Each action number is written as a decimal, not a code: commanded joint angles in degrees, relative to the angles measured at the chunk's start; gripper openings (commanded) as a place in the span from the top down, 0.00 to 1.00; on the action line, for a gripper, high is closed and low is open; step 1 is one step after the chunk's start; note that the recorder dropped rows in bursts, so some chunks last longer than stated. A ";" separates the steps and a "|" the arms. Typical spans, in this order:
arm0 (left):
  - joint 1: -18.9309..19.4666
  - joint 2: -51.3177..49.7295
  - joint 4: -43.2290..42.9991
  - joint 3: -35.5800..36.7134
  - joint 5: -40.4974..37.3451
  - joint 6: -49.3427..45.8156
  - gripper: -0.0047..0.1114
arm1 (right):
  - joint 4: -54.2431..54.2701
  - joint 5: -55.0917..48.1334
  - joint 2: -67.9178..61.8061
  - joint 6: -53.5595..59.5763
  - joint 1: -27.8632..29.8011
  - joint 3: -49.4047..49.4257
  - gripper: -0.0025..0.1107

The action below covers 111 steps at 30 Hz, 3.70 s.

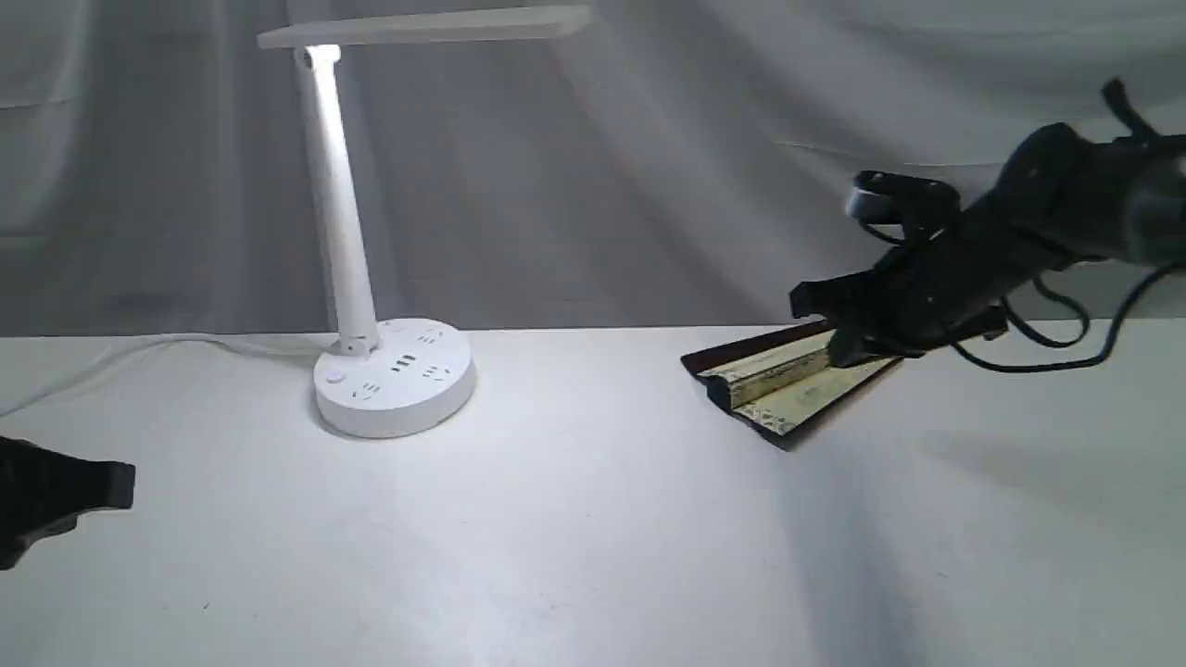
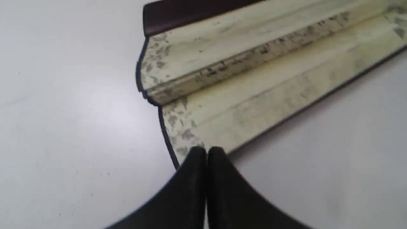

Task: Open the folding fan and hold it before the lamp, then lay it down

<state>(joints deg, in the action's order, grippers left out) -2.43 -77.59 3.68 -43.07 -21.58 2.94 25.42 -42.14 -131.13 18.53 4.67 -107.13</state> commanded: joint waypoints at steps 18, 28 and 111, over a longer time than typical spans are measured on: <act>0.13 -0.01 0.59 -0.37 0.13 -0.20 0.86 | 0.69 15.31 -8.70 -2.77 -3.57 -1.58 0.98; 0.13 -0.01 0.59 -0.37 0.13 -0.20 0.86 | 3.05 18.84 -10.43 -2.50 -3.57 -1.58 0.98; 0.13 -0.01 0.59 -0.37 -0.49 -0.20 0.86 | -9.35 5.88 -3.33 -12.11 -5.90 1.44 0.98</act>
<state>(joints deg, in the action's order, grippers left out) -2.43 -77.59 3.81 -43.07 -22.24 2.70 17.30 -36.82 -133.26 8.41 -2.80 -106.12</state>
